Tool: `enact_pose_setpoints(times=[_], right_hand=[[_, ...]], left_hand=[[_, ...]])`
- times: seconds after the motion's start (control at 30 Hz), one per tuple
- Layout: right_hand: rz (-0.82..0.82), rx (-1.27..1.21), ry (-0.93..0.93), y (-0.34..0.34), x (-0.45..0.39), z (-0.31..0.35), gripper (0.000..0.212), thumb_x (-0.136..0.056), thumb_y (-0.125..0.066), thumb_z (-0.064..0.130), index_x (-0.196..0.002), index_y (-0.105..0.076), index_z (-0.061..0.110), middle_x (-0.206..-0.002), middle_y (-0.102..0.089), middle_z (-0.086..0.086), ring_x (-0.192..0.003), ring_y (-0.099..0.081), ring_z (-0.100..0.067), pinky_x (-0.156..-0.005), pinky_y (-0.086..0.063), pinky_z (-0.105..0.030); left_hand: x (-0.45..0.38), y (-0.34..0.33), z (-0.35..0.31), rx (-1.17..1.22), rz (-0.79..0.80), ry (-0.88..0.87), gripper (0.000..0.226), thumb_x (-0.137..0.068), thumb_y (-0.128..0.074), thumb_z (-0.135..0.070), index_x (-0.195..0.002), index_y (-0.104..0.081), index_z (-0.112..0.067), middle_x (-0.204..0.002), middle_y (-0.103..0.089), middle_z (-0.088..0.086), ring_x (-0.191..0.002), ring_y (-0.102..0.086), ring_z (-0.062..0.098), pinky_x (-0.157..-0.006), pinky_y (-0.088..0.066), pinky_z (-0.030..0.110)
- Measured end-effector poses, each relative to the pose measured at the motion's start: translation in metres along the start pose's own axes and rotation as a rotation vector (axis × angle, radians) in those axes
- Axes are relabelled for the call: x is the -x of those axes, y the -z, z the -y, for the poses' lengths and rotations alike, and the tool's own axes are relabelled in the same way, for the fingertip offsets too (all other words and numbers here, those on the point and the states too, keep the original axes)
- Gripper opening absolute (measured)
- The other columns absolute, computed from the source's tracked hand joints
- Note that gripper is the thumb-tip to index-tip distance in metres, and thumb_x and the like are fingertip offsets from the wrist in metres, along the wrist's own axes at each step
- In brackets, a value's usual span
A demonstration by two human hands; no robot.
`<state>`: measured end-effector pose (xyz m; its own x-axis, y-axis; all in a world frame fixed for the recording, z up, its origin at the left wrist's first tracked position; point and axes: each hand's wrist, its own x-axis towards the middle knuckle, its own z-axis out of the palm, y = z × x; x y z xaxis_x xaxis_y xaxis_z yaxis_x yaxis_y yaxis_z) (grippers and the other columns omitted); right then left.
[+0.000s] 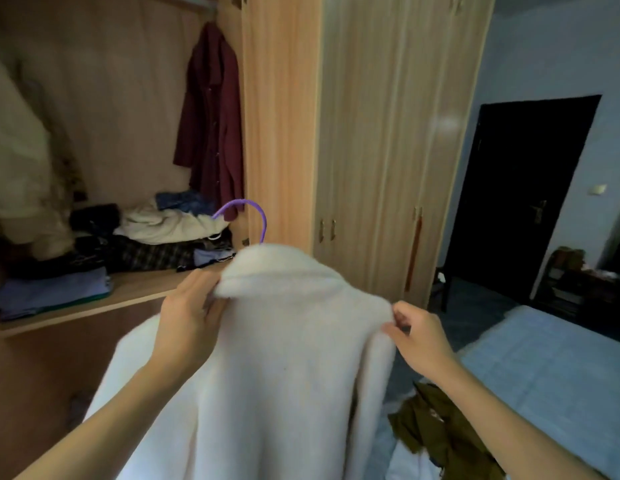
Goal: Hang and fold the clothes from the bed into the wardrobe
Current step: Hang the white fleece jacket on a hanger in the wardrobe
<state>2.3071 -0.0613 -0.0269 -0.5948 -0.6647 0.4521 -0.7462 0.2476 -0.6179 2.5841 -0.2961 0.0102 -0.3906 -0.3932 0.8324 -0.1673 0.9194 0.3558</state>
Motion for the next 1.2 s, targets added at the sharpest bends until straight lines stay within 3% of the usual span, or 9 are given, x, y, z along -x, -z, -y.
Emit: enact_pose_setpoints(times=[0.13, 0.27, 0.43, 0.57, 0.67, 0.77, 0.93, 1.03, 1.2], right_hand=[[0.064, -0.039, 0.087, -0.030, -0.043, 0.003, 0.011, -0.089, -0.068, 0.014, -0.083, -0.068, 0.023, -0.074, -0.065, 0.012, -0.068, -0.061, 0.001, -0.060, -0.041, -0.013], [0.119, -0.026, 0.185, -0.049, -0.097, 0.009, 0.008, -0.092, -0.065, 0.020, -0.086, -0.068, 0.025, -0.077, -0.065, 0.013, -0.071, -0.060, 0.003, -0.066, -0.043, -0.020], [0.061, -0.023, 0.313, -0.071, -0.158, 0.035, 0.006, -0.091, -0.066, 0.018, -0.086, -0.069, 0.016, -0.077, -0.067, 0.004, -0.072, -0.062, -0.012, -0.070, -0.053, -0.037], [0.071, -0.082, 0.439, -0.099, -0.188, 0.066, 0.008, -0.091, -0.065, 0.013, -0.084, -0.068, 0.012, -0.071, -0.063, -0.002, -0.066, -0.058, -0.020, -0.066, -0.049, -0.041], [0.204, -0.110, 0.456, -0.127, -0.203, 0.081, 0.010, -0.096, -0.058, 0.019, -0.089, -0.063, 0.023, -0.068, -0.059, 0.012, -0.063, -0.054, -0.006, -0.060, -0.043, -0.030], [0.320, -0.101, 0.432, -0.154, -0.215, 0.096, 0.015, -0.099, -0.055, 0.029, -0.114, -0.061, 0.029, -0.090, -0.060, 0.028, -0.083, -0.056, 0.006, -0.074, -0.042, -0.018], [0.292, -0.101, 0.569, -0.193, -0.240, 0.150, 0.025, -0.097, -0.058, 0.015, -0.072, -0.058, 0.011, -0.064, -0.053, 0.002, -0.061, -0.048, -0.013, -0.060, -0.035, -0.031], [0.265, -0.127, 0.604, -0.218, -0.258, 0.175, 0.025, -0.096, -0.059, 0.012, -0.078, -0.064, -0.004, -0.073, -0.060, -0.016, -0.071, -0.057, -0.029, -0.069, -0.044, -0.044], [0.262, -0.156, 0.663, -0.260, -0.281, 0.202, 0.027, -0.097, -0.059, 0.014, -0.076, -0.065, -0.003, -0.069, -0.057, -0.012, -0.065, -0.053, -0.026, -0.064, -0.042, -0.045]], left_hand=[[-0.009, 0.011, 0.030, -0.102, 0.093, 0.026, 0.021, -0.085, -0.059, -0.017, -0.099, -0.068, -0.005, -0.091, -0.063, 0.007, -0.080, -0.060, 0.031, -0.068, -0.050, 0.045], [-0.027, 0.024, 0.049, -0.255, 0.125, 0.013, 0.028, -0.081, -0.059, -0.011, -0.106, -0.070, -0.009, -0.096, -0.065, 0.001, -0.087, -0.063, 0.027, -0.074, -0.046, 0.037], [-0.036, 0.039, 0.072, -0.310, 0.173, -0.033, 0.021, -0.083, -0.059, -0.006, -0.102, -0.069, -0.009, -0.096, -0.064, 0.002, -0.085, -0.063, 0.028, -0.070, -0.051, 0.042], [-0.047, 0.039, 0.094, -0.311, 0.022, 0.013, 0.005, -0.086, -0.057, -0.013, -0.088, -0.061, -0.011, -0.085, -0.057, 0.000, -0.073, -0.053, 0.021, -0.065, -0.042, 0.035], [-0.054, 0.040, 0.120, -0.301, -0.097, 0.064, 0.013, -0.081, -0.058, -0.007, -0.089, -0.059, -0.017, -0.083, -0.055, -0.004, -0.073, -0.049, 0.013, -0.066, -0.040, 0.022], [-0.058, 0.045, 0.152, -0.255, -0.161, 0.106, 0.019, -0.079, -0.058, -0.004, -0.093, -0.064, -0.016, -0.084, -0.057, -0.004, -0.074, -0.051, 0.010, -0.070, -0.038, 0.010], [-0.077, 0.059, 0.212, -0.237, -0.126, 0.077, 0.018, -0.081, -0.061, -0.008, -0.093, -0.062, -0.021, -0.085, -0.053, -0.008, -0.074, -0.053, 0.014, -0.066, -0.041, 0.022], [-0.087, 0.073, 0.248, -0.225, -0.091, 0.047, 0.011, -0.085, -0.058, -0.021, -0.093, -0.057, -0.029, -0.086, -0.050, -0.013, -0.076, -0.052, 0.013, -0.065, -0.040, 0.027], [-0.095, 0.083, 0.294, -0.211, -0.048, 0.039, 0.003, -0.092, -0.049, -0.032, -0.090, -0.051, -0.031, -0.087, -0.047, -0.014, -0.077, -0.050, 0.012, -0.065, -0.037, 0.024]])
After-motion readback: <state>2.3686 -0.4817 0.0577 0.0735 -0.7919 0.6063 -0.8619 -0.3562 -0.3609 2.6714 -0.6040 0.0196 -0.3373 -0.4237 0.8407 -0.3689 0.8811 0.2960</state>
